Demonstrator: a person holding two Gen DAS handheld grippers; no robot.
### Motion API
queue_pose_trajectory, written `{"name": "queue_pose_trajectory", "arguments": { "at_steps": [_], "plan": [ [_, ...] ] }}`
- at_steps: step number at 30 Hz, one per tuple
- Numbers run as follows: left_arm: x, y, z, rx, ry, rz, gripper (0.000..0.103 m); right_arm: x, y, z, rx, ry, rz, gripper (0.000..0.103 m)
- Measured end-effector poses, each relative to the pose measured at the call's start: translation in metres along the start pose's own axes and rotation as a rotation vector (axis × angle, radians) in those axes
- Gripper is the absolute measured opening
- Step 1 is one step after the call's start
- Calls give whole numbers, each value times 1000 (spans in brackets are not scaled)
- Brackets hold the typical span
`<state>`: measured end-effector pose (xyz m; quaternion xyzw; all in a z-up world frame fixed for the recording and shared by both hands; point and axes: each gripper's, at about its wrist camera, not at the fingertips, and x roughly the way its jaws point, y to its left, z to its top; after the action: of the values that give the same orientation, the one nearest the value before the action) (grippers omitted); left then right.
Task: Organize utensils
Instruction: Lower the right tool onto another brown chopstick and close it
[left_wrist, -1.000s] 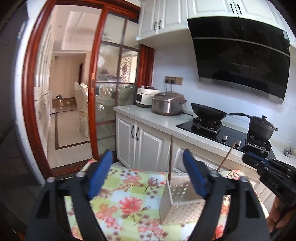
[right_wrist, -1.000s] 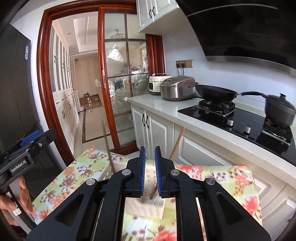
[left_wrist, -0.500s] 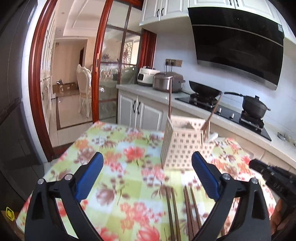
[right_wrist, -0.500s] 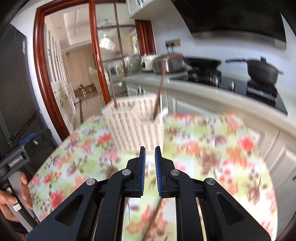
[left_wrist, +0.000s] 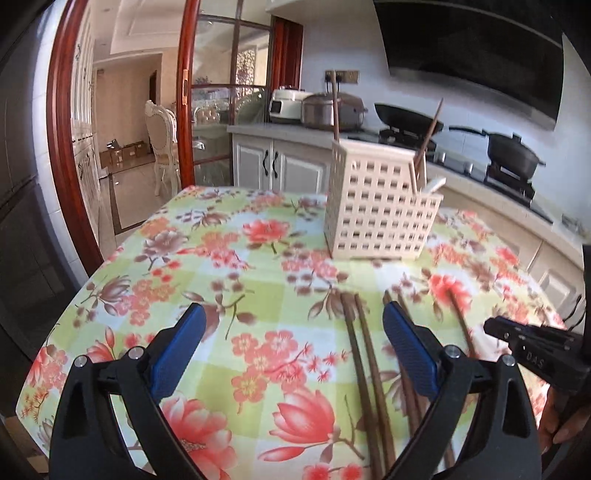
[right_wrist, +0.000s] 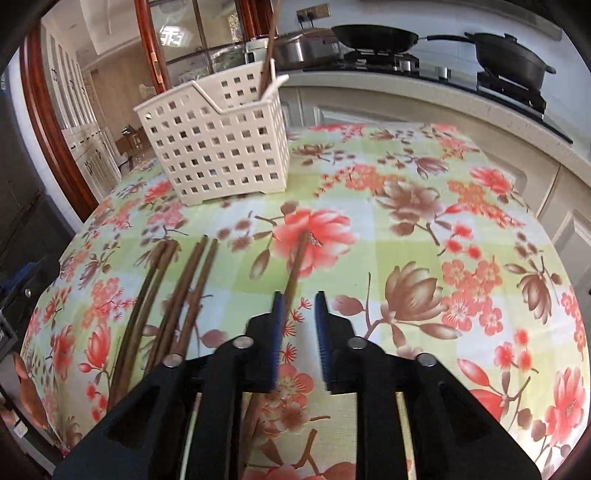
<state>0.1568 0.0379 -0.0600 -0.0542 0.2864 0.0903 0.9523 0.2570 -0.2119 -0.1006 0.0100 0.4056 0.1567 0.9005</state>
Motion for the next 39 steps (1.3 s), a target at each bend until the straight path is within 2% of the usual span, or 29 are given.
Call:
{"name": "queue_pose_trajectory", "arguments": {
  "at_steps": [2,8,15,17,19,21,28,29,33,39],
  "plan": [
    [5,1,-3,-2,14,-6,94,5,1,0,3,10,2,30],
    [17,4,-10,1,46,5,94,16,15,6,-46,25,-16,30],
    [25,9,-13,5,75,12,93,36,28,11,-112,74,-102,29],
    [26,10,-14,4,83,15,93,36,27,9,-117,65,-108,27],
    [28,9,-15,7,92,17,93,35,26,9,-115,66,-105,14],
    [31,7,-16,16,108,19,93,34,24,8,-121,67,-104,8],
    [41,-5,-20,61,160,8,92,28,15,3,-95,62,-78,7],
    [42,-4,-20,62,167,7,91,27,14,3,-93,62,-73,7],
    [54,-7,-19,58,234,-32,71,26,12,2,-84,60,-61,7],
    [63,-20,-12,69,256,-62,59,24,9,0,-71,58,-29,7]
  ]
}}
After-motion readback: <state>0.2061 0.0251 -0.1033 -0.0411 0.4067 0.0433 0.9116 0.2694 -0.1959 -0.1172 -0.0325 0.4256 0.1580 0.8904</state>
